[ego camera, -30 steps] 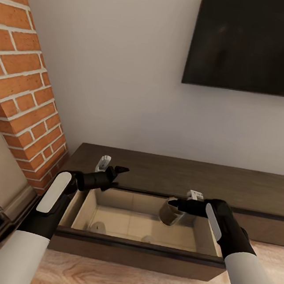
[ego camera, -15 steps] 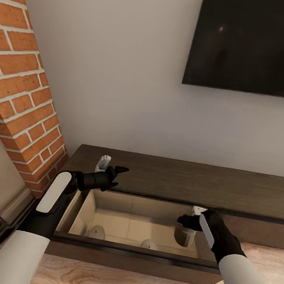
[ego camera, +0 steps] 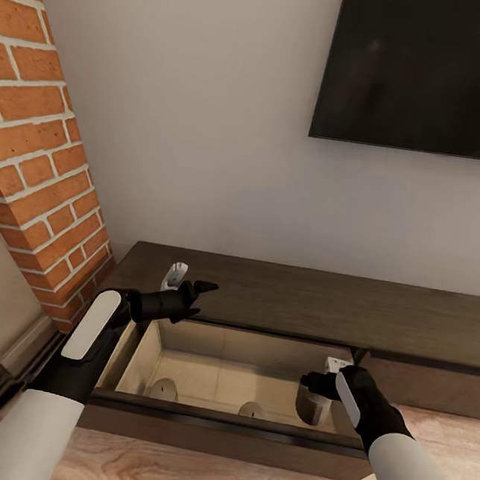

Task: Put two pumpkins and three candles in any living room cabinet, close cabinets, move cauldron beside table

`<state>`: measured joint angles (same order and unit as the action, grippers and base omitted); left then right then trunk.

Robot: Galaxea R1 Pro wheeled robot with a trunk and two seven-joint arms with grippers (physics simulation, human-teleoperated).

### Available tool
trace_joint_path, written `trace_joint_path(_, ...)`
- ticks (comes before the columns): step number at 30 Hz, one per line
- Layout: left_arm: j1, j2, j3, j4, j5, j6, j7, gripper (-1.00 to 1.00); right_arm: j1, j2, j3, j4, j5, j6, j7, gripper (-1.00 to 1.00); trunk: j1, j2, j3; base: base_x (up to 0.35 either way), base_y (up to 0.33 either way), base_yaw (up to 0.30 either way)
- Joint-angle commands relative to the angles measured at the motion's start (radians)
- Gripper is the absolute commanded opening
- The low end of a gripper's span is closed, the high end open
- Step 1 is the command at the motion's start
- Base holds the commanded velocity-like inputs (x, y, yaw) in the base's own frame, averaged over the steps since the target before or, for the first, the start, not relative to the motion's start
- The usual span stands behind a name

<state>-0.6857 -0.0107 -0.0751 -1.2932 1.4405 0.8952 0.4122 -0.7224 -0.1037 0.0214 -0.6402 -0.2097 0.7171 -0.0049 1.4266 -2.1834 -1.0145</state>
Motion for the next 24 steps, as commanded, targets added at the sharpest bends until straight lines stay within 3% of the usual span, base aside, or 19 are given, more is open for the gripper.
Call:
trace_joint_path(1, 0.0, 0.0, 0.0, 0.0, 0.0, 0.0, 0.0, 1.0, 0.0, 0.0, 0.0, 0.003, -0.001, -0.003, 0.0, -1.0, 0.0, 0.0, 0.0, 0.0, 0.0, 0.0)
trace_joint_path(8, 0.0, 0.0, 0.001, -0.001, 0.001, -0.001, 0.0, 1.0, 0.0, -0.001, 0.0, 0.011, -0.002, -0.019, 0.002, -1.0, 0.0, 0.0, 0.0, 0.025, 0.0, 0.0)
trace_joint_path(17, 0.0, 0.0, 0.0, -0.001, 0.0, 0.0, 0.0, 1.0, 0.0, -0.001, 0.0, 0.083, -0.001, -0.044, 0.004, -1.0, 0.0, 0.0, 0.0, 0.3, 0.0, 0.0)
trace_joint_path(24, 0.0, 0.0, 0.0, -0.002, 0.001, 0.002, 0.0, 1.0, 0.0, 0.003, -0.001, 0.102, -0.005, -0.072, 0.005, -1.0, 0.0, 0.0, 0.006, 0.059, 0.0, -0.119)
